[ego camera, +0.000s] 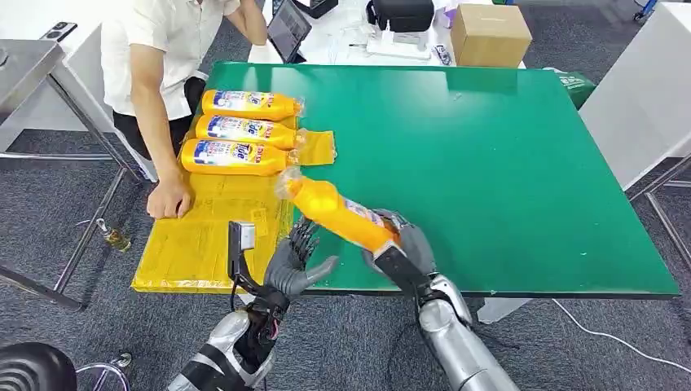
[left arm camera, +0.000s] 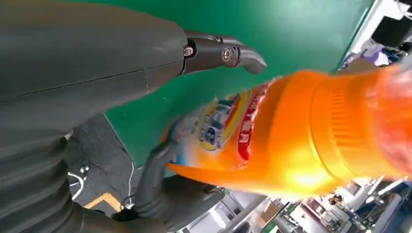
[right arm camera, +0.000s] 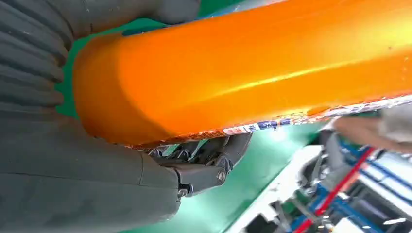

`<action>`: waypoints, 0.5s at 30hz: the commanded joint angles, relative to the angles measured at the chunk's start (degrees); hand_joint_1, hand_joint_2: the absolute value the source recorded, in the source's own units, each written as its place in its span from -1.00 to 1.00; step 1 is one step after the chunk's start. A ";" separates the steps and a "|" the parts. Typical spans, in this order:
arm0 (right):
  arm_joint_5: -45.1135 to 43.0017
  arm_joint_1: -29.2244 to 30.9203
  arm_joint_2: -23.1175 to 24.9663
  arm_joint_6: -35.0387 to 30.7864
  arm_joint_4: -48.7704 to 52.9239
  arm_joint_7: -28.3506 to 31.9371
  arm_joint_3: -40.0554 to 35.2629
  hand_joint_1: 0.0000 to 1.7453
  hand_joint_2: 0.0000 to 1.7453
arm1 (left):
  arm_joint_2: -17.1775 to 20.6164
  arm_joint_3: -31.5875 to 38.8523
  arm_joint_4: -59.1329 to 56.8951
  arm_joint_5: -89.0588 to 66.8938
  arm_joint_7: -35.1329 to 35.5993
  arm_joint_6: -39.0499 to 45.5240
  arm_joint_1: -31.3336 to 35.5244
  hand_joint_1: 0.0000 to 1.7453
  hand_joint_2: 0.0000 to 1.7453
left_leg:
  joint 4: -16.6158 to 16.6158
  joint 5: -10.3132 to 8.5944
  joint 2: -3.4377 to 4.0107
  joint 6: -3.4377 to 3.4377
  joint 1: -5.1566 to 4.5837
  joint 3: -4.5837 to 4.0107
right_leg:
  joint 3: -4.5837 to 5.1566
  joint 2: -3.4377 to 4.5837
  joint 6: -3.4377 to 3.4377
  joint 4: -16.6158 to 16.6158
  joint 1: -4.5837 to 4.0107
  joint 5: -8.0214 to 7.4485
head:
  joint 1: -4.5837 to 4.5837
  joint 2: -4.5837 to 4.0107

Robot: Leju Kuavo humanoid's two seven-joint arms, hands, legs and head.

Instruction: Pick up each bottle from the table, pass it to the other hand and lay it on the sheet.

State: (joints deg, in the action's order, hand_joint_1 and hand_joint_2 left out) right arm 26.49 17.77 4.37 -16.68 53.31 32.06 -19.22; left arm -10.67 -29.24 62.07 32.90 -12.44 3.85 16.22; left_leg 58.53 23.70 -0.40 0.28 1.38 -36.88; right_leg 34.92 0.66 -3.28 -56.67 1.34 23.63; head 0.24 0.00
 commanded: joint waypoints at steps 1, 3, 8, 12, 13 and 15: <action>-1.98 -0.13 1.59 -0.76 -1.00 0.64 -8.70 0.62 1.00 | 1.34 -1.66 2.49 -0.44 -1.83 2.32 2.64 -1.00 1.00 | -0.02 0.12 0.11 -0.09 0.04 0.29 | -0.27 0.01 0.18 0.04 -0.09 0.09 | 0.00 0.00; -2.74 -0.56 1.65 -0.86 -2.24 0.75 -10.10 0.62 1.00 | 1.44 -1.54 5.38 -1.93 -4.22 3.14 1.90 -1.00 1.00 | -0.01 0.14 0.07 -0.11 0.02 0.36 | -0.34 -0.04 0.19 0.04 -0.08 0.12 | 0.02 0.00; -3.07 -1.19 1.75 -0.79 -3.15 0.87 -11.35 0.64 1.00 | 1.44 -1.64 9.34 -2.92 -5.35 3.46 0.43 -1.00 1.00 | -0.04 0.18 0.06 -0.13 0.02 0.42 | -0.43 -0.05 0.21 0.07 -0.08 0.15 | 0.00 0.00; -2.91 -1.77 1.99 -1.24 -3.94 1.03 -12.09 0.64 1.00 | 1.17 -2.46 11.60 -3.33 -5.60 3.05 -0.45 -1.00 1.00 | -0.04 0.06 -0.01 -0.06 0.01 0.12 | -0.15 -0.05 0.12 0.06 -0.04 0.06 | 0.00 0.00; -2.84 -1.87 2.07 -1.42 -4.05 1.13 -12.18 0.64 1.00 | 1.17 -2.57 11.84 -3.34 -5.59 3.03 -0.64 -1.00 1.00 | -0.07 0.21 0.02 -0.13 0.02 0.51 | -0.54 -0.10 0.26 0.09 -0.10 0.20 | 0.02 0.00; -2.84 -1.75 2.06 -1.38 -4.05 1.12 -12.18 0.64 1.00 | 1.25 -2.54 11.81 -3.34 -5.59 3.03 -0.69 -1.00 1.00 | -0.06 0.14 -0.01 -0.10 0.01 0.35 | -0.36 -0.10 0.20 0.07 -0.07 0.14 | 0.00 0.00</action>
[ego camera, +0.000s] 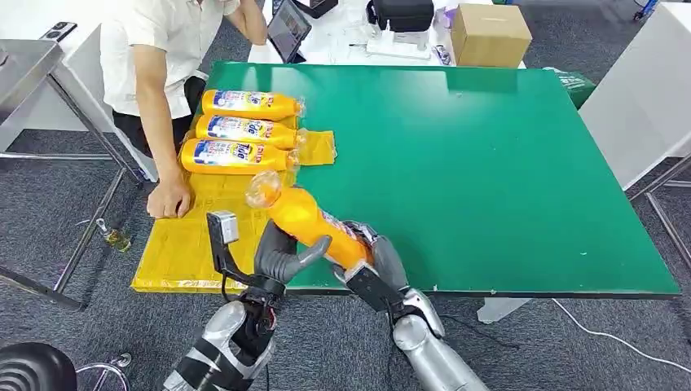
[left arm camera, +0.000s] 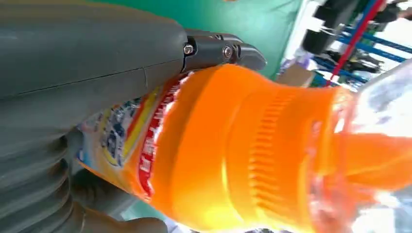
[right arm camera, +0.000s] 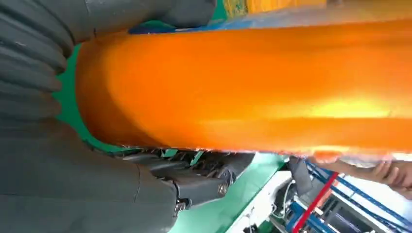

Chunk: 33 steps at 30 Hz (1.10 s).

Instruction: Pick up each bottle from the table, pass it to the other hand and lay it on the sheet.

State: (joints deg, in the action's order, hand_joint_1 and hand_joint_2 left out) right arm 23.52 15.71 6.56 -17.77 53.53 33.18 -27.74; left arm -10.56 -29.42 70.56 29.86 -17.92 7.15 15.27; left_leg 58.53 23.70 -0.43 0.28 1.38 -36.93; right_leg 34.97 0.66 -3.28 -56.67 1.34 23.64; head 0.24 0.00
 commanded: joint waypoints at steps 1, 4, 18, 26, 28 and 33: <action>0.13 0.32 -0.12 -0.29 -4.27 0.01 -3.66 0.64 1.00 | 1.14 -2.37 3.33 -0.30 -0.11 -0.27 0.27 -1.00 1.00 | -0.05 0.08 -0.01 -0.08 0.02 0.27 | -0.28 -0.09 0.15 0.06 -0.06 0.09 | 0.00 0.00; 0.13 0.43 -0.16 -0.21 -4.33 0.01 -3.69 0.66 1.00 | 1.23 -2.37 3.31 -0.31 -0.08 -0.32 0.31 -1.00 1.00 | -0.08 0.21 0.02 -0.16 0.03 0.65 | -0.67 -0.15 0.29 0.11 -0.12 0.20 | 0.00 0.00; 0.50 0.24 -0.10 -5.97 1.73 1.93 -6.39 0.72 1.00 | 2.01 -6.41 -6.35 4.63 5.68 -7.89 5.11 1.00 1.00 | -0.04 0.17 0.08 -0.12 0.02 0.45 | -0.44 -0.02 0.23 0.05 -0.09 0.15 | 0.02 0.00; -0.51 0.41 0.21 -6.38 3.43 2.08 -6.30 0.10 1.00 | 1.66 -6.97 -9.83 6.75 7.34 -10.53 6.20 1.00 1.00 | -0.04 0.07 0.07 -0.08 -0.02 0.20 | -0.20 0.03 0.13 0.04 -0.02 0.04 | 0.02 0.00; -0.91 0.13 0.52 -6.62 3.55 2.07 -6.11 -0.96 1.00 | 1.71 -6.92 -9.82 6.77 7.30 -10.43 6.26 1.00 1.00 | -0.04 0.04 0.03 -0.06 -0.02 0.12 | -0.12 0.03 0.10 0.03 -0.01 0.02 | 0.02 0.00; 1.73 -0.73 0.75 -12.14 4.34 2.93 -6.60 -1.00 -1.00 | 1.62 -6.50 -7.18 3.12 4.39 -6.43 6.10 1.00 1.00 | -0.03 0.15 0.05 -0.10 0.00 0.35 | -0.36 -0.01 0.20 0.03 -0.07 0.12 | 0.04 0.00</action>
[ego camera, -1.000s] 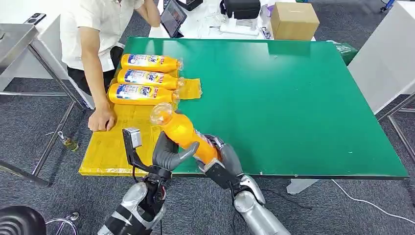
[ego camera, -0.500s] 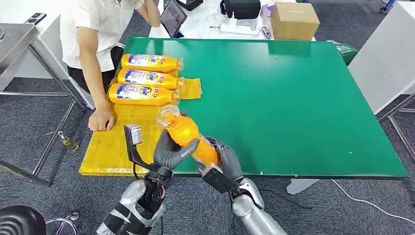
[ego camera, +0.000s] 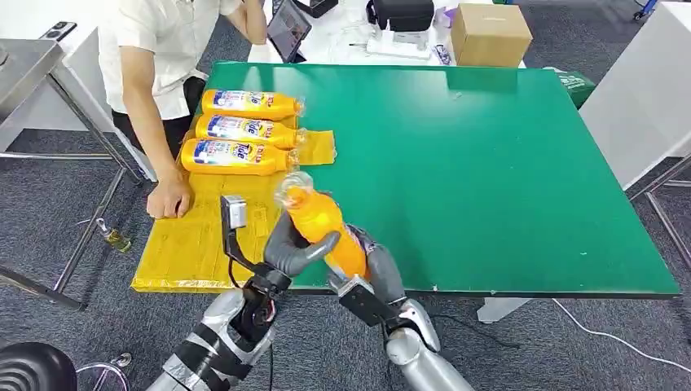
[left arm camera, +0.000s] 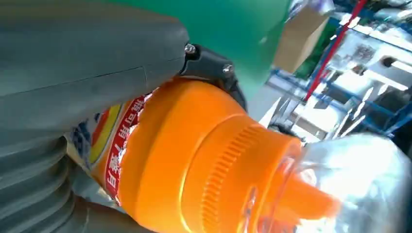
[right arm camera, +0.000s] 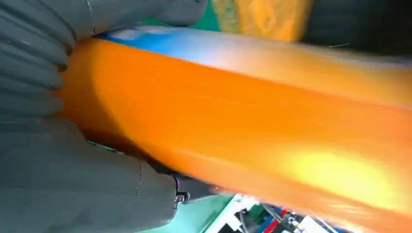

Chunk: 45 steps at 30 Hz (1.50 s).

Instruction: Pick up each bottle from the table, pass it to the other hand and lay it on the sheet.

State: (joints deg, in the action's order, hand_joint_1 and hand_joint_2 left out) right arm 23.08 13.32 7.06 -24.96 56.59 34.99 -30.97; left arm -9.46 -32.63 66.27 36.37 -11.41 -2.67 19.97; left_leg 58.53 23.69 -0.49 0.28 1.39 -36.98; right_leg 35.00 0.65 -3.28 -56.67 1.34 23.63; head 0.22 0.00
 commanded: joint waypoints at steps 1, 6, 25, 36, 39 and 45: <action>2.32 1.16 0.13 -6.13 2.38 2.18 -3.88 -1.00 -1.00 | 0.47 -3.19 -1.86 -3.32 -1.98 3.42 1.30 1.00 1.00 | -0.03 0.11 0.06 -0.10 -0.01 0.33 | -0.32 -0.04 0.16 0.03 -0.04 0.11 | 0.02 0.00; 5.97 0.20 0.31 -15.04 4.33 4.09 -4.99 -1.00 -1.00 | 0.42 -3.77 -0.12 -5.33 -2.41 4.83 2.11 1.00 1.00 | 0.00 0.06 0.04 -0.07 0.00 0.13 | -0.12 -0.04 0.10 0.02 -0.03 0.05 | 0.04 0.00; 20.98 -11.98 10.09 -15.04 32.28 5.01 20.38 -1.00 -1.00 | 3.85 4.58 2.46 -28.40 -9.65 23.42 4.11 1.00 1.00 | 0.01 0.07 -0.01 -0.08 0.00 0.16 | -0.16 -0.12 0.14 -0.03 -0.03 0.10 | 0.04 0.00; 20.82 -12.06 11.73 -15.04 35.28 5.01 24.32 -1.00 -1.00 | 9.46 1.54 -11.97 -60.29 1.37 36.46 12.86 1.00 1.00 | -0.07 0.00 -0.08 -0.05 0.01 0.24 | -0.23 -0.18 0.16 0.02 -0.04 0.07 | 0.02 0.00; 20.82 -12.06 11.73 -15.04 35.28 5.01 24.32 -1.00 -1.00 | 9.46 1.54 -11.97 -60.29 1.37 36.46 12.86 1.00 1.00 | -0.05 0.01 0.00 -0.05 0.02 0.20 | -0.16 -0.09 0.13 0.03 -0.04 0.05 | 0.04 0.00; 19.76 -11.49 12.18 -15.04 33.02 5.01 23.68 -1.00 -1.00 | 8.70 -1.26 -21.15 -75.23 10.75 34.91 17.83 1.00 1.00 | -0.04 0.06 -0.02 -0.08 0.03 0.35 | -0.36 -0.15 0.18 0.03 -0.07 0.12 | 0.02 0.00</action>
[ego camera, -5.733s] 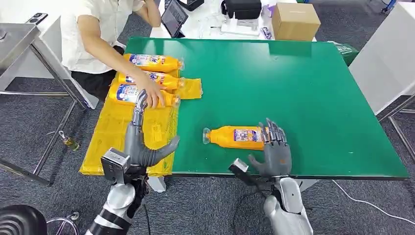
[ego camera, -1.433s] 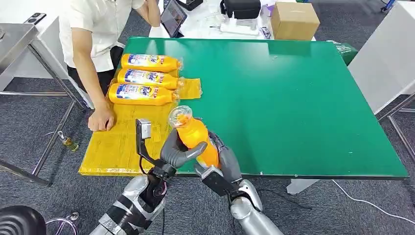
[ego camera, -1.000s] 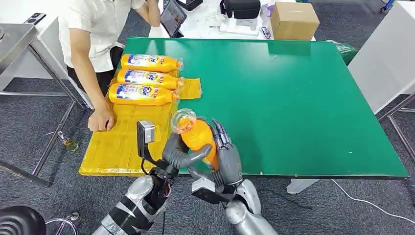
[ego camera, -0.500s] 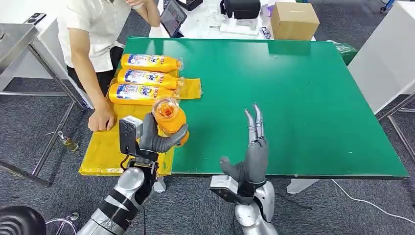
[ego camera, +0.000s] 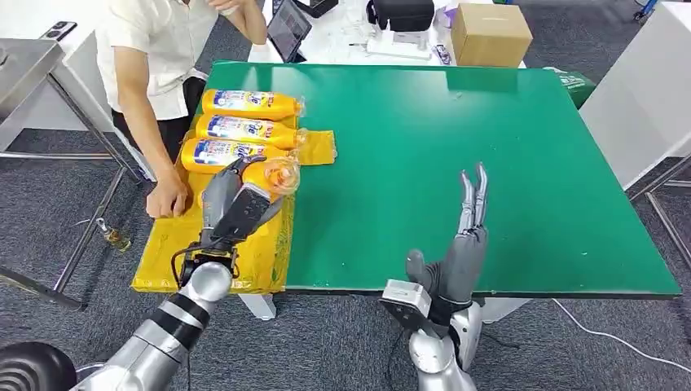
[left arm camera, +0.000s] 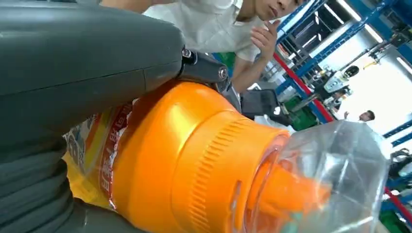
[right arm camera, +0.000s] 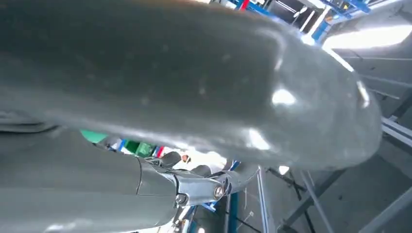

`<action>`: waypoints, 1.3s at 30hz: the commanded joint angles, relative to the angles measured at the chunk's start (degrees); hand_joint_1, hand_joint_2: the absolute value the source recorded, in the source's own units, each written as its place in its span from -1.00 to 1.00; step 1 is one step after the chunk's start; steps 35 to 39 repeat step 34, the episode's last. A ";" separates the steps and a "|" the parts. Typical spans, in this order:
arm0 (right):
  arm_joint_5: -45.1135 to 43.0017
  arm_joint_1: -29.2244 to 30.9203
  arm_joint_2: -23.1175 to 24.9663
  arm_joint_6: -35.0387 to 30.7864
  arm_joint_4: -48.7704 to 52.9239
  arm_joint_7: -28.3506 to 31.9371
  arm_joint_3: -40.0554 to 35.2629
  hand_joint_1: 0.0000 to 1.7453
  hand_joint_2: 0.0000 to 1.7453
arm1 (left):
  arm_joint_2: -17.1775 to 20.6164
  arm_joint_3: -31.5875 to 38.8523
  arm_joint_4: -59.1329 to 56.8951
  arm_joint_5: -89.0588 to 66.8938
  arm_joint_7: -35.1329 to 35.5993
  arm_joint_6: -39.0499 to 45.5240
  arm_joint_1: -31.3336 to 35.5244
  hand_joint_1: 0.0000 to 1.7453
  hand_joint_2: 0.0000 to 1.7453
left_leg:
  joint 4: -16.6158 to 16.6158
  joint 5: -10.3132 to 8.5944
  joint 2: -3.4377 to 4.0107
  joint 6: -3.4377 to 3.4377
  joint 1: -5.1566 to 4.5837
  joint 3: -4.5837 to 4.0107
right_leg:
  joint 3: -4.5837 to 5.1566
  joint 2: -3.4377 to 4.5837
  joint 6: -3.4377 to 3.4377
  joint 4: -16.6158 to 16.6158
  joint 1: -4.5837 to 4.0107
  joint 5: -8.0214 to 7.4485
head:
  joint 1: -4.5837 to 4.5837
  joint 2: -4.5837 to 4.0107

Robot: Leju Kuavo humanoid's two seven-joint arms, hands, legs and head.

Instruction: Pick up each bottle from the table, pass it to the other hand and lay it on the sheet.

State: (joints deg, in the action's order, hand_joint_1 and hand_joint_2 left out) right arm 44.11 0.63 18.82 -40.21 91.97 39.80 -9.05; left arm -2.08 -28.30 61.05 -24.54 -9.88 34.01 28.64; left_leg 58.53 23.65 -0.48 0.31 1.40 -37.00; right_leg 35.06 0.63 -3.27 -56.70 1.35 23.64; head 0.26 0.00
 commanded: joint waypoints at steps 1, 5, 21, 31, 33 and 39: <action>-1.44 1.33 0.36 0.21 -2.66 0.20 1.62 -1.00 -1.00 | 1.13 -5.96 -17.78 -17.56 10.87 -3.16 10.10 1.00 1.00 | -0.05 0.06 -0.07 -0.08 0.02 0.28 | -0.33 -0.15 0.14 0.06 -0.06 0.09 | 0.02 0.00; -2.48 1.27 -0.16 0.21 -4.28 0.20 1.28 -1.00 -1.00 | 0.22 -4.89 -20.51 -19.06 11.69 -8.38 10.82 1.00 1.00 | -0.05 0.02 0.00 -0.06 0.02 0.17 | -0.20 -0.06 0.10 0.08 -0.06 0.02 | 0.00 0.00; -5.55 1.87 -1.52 0.21 -8.56 0.20 0.46 -1.00 -1.00 | -1.67 -2.48 -30.56 -20.71 14.03 -22.38 14.70 0.84 1.00 | -0.06 0.04 0.05 -0.07 0.02 0.24 | -0.26 -0.01 0.11 0.10 -0.06 0.01 | 0.00 0.00; -5.77 2.08 -1.68 0.21 -10.13 0.20 0.04 -1.00 -1.00 | -1.86 -1.78 -32.80 -20.30 13.12 -24.07 13.92 -1.00 1.00 | -0.07 0.04 0.09 -0.06 0.00 0.23 | -0.23 0.03 0.09 0.08 -0.04 0.01 | 0.00 0.00; -5.87 2.18 -1.84 0.21 -10.50 0.20 -0.05 -1.00 -1.00 | -1.96 -1.41 -33.35 -19.77 12.53 -25.07 13.66 -1.00 1.00 | -0.08 0.07 0.12 -0.08 0.00 0.30 | -0.29 0.06 0.10 0.11 -0.05 0.02 | 0.00 0.00; -5.87 2.18 -1.84 0.21 -10.50 0.20 -0.05 -1.00 -1.00 | -1.96 -1.41 -33.35 -19.77 12.53 -25.07 13.66 -1.00 1.00 | -0.11 0.12 0.15 -0.12 0.00 0.48 | -0.47 0.05 0.15 0.15 -0.06 0.06 | 0.00 0.00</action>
